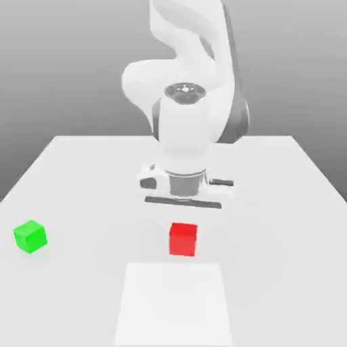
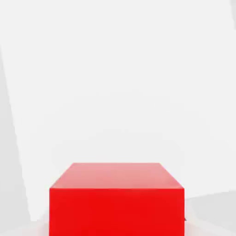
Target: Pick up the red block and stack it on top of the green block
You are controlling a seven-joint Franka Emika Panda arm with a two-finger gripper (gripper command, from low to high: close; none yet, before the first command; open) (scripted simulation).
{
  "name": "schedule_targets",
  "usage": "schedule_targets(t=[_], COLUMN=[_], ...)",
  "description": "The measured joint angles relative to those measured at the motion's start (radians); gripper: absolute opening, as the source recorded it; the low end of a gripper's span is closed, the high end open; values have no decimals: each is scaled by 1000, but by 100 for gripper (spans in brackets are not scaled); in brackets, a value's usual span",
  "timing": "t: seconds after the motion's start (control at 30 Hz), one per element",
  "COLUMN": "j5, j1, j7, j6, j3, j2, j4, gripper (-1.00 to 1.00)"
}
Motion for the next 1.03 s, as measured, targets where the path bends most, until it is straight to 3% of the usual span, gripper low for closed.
schedule_targets(t=[0.7,0.9,0.93,1.03], j5=[-63,106,135,135], j1=[-577,-611,-621,-621], j7=[903,819,799,799], j6=[-138,15,40,41], j3=[-345,-295,-279,-279], j2=[57,239,269,269], j4=[199,218,219,219], gripper=[-100,-100,100,100])
